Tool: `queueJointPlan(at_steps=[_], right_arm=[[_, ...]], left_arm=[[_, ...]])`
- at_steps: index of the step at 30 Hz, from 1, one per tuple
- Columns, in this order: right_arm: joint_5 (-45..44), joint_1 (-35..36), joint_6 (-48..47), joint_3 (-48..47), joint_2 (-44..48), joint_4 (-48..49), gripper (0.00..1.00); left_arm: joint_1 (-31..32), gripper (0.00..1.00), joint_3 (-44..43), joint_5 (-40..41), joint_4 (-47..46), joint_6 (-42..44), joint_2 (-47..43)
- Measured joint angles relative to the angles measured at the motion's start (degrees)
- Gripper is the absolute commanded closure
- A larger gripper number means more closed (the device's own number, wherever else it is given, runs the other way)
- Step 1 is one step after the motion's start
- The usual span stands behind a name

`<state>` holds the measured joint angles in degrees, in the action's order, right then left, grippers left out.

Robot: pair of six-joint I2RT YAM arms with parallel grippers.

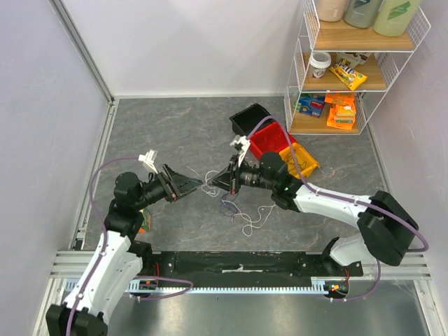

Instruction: Untangle the cables

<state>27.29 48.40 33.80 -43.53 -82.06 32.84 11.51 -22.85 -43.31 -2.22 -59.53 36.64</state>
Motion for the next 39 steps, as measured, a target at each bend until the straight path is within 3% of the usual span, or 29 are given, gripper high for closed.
queueJointPlan(at_steps=[3, 6, 11, 19, 26, 33, 36, 39], right_arm=[[0.61, -1.38, 2.12, 0.00, 2.34, -0.33, 1.00], [3.06, -3.19, 4.85, 0.00, 3.72, -0.26, 1.00], [7.26, -5.14, 9.29, 0.00, 4.68, -0.24, 1.00], [13.09, -5.51, 14.29, 0.00, 5.46, 2.29, 1.00], [16.00, -5.51, 15.96, 0.00, 5.46, 3.17, 1.00], [16.94, -5.51, 16.61, 0.00, 5.46, 3.61, 1.00], [15.80, -5.51, 14.27, -0.22, 5.62, 0.50, 1.00], [11.30, -5.51, 8.48, -2.45, 6.38, -9.81, 1.00]], left_arm=[[0.00, 0.39, -0.09, 3.19, 3.80, 3.06, -5.57], [-0.02, 0.40, 0.24, 4.57, 4.59, 5.42, -7.80], [0.92, 0.29, 2.58, 4.50, 3.74, 8.79, -3.65], [6.12, 0.34, 2.67, 5.81, -0.59, 12.09, 2.60], [7.80, 0.56, 2.69, 7.23, -4.90, 12.57, 3.98], [8.83, 0.98, 3.26, 6.56, -10.36, 12.28, 6.67], [9.11, 0.98, 4.11, 7.65, -10.36, 12.24, 4.90], [9.22, 0.98, 5.77, 11.63, -8.72, 12.39, -2.38]])
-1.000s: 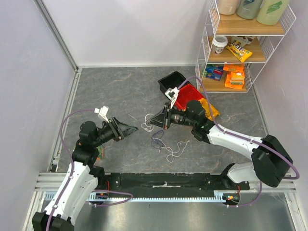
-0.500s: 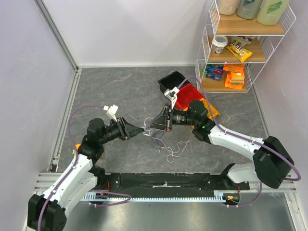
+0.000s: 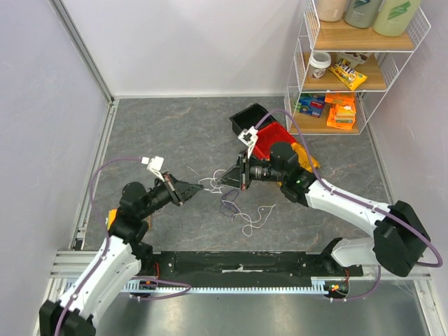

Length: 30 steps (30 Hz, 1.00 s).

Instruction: Untangle the cables

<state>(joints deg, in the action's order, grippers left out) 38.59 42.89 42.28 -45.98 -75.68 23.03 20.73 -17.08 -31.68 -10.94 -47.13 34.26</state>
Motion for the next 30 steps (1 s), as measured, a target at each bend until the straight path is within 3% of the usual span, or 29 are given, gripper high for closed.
queueJointPlan(at_steps=[5, 12, 19, 24, 30], right_arm=[[-5.46, -0.07, -6.21, -2.38, 2.08, -9.77, 0.96], [-14.23, 0.00, -11.69, -2.75, 4.52, -19.02, 1.00], [-29.33, -0.09, -15.39, -2.75, 11.69, -28.52, 1.00], [-34.91, -1.99, -13.49, -0.96, 19.10, -29.81, 1.00], [-37.44, -7.96, -2.19, 7.91, 32.17, -25.46, 1.00]], left_arm=[[-0.02, 0.98, 0.07, 4.37, 3.26, 0.90, -10.10], [0.04, 0.98, -3.41, 8.92, 13.90, 3.02, -11.78], [0.04, 0.98, -6.93, 22.84, 26.95, 3.74, -20.63], [0.04, 0.98, -8.63, 36.39, 37.05, 2.97, -24.81], [0.04, 0.98, -8.85, 45.00, 44.72, 0.20, -26.58]])
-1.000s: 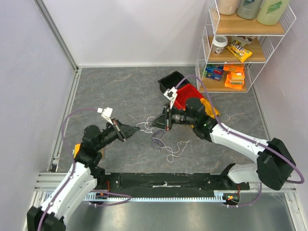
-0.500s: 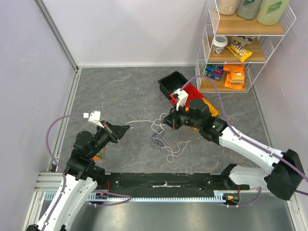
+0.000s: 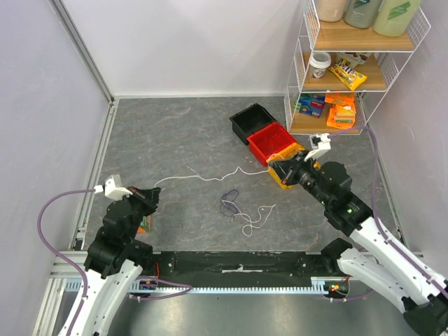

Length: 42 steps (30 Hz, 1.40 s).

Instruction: Untangle the cables

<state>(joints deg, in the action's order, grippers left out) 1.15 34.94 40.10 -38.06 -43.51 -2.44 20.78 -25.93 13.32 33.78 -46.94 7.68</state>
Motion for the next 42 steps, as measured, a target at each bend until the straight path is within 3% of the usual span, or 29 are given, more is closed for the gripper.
queueJointPlan(at_steps=[8, 14, 18, 24, 28, 32, 35, 40, 42], right_arm=[[4.39, -9.09, 12.76, 2.75, 4.59, 3.43, 1.00], [9.57, -9.94, -3.06, -10.51, -6.05, -6.60, 1.00], [13.42, -9.92, -14.05, -12.20, -7.98, -14.36, 1.00], [2.32, -9.84, -19.37, -11.76, -5.01, -21.11, 1.00], [-0.92, -10.01, -19.37, -10.73, -5.09, -21.62, 1.00], [7.98, -10.01, -19.02, -9.60, -8.83, -19.04, 0.83], [16.24, -8.85, -18.97, -8.39, -12.33, -15.54, 0.63], [23.63, -1.99, -20.48, -8.22, -14.62, -10.99, 0.36], [25.07, 0.90, -21.55, -9.97, -16.17, -9.25, 0.29]], left_arm=[[0.00, 0.98, -1.70, 7.58, 7.67, -4.61, -0.63], [0.00, 0.98, -4.92, 13.64, 12.52, -6.82, -3.74], [0.00, 0.98, -9.44, 18.67, 15.06, -6.91, -5.31], [0.00, 0.98, -15.02, 25.53, 17.70, -6.78, -6.58], [0.00, 0.98, -15.89, 24.20, 16.50, -4.94, -6.88], [0.00, 0.98, -15.78, 16.37, 12.04, -1.84, -4.87], [0.00, 0.98, -15.76, 8.22, 6.62, 0.61, 1.27], [0.00, 0.98, -15.80, -4.04, 0.24, 2.80, 12.87], [0.00, 0.98, -15.80, -7.89, -1.68, 3.10, 15.37]])
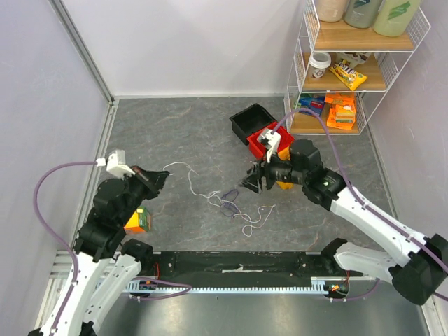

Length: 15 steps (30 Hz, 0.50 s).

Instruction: Untangle the cables

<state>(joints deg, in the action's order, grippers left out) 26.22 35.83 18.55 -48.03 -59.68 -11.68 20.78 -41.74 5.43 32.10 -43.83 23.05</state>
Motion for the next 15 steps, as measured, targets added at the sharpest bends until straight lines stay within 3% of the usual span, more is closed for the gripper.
queueJointPlan(at_steps=[8, 15], right_arm=[[7.61, 3.45, -1.11, -7.17, -12.74, 13.79, 0.19], [6.47, 9.86, 0.70, -9.44, -21.55, 20.85, 0.14]], left_arm=[[0.00, 0.98, -2.27, -13.90, -7.87, -0.20, 7.26], [0.00, 0.98, -4.33, -19.47, -12.72, -1.57, 9.53]])
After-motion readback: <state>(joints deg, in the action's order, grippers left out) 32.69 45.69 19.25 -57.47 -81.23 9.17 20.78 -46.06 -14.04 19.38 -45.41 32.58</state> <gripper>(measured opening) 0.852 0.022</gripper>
